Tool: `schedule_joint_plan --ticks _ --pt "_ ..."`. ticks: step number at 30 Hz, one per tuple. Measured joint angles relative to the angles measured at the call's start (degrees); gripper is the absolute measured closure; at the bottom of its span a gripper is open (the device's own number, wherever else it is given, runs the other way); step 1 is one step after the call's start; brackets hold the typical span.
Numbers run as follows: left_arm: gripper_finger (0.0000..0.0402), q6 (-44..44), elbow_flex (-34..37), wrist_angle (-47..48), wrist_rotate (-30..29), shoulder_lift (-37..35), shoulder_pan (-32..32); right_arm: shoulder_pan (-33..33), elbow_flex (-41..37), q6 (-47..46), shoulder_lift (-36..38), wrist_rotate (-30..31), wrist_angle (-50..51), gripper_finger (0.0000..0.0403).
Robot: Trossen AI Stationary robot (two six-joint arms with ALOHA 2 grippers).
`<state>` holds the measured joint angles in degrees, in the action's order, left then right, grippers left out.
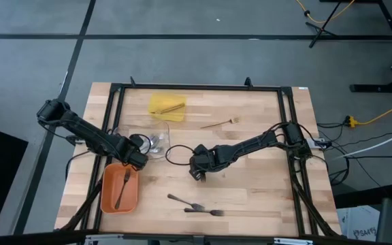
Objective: Sort silverware by color (type)
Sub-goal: Put the black fork into the orange bin
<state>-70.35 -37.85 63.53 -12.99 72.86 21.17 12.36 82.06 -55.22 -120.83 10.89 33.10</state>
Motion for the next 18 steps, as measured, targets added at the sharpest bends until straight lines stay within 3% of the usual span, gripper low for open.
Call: schedule_joint_plan --ticks 10,18 --pt "0.0337 0.01 0.01 0.00 -0.03 0.00 0.00 0.02 -0.02 0.17 -0.09 -0.74 -0.02 0.0314" --pt "0.0337 0.02 0.02 0.02 0.22 0.00 0.00 0.00 -0.04 0.97 -0.16 -0.85 -0.11 0.0389"
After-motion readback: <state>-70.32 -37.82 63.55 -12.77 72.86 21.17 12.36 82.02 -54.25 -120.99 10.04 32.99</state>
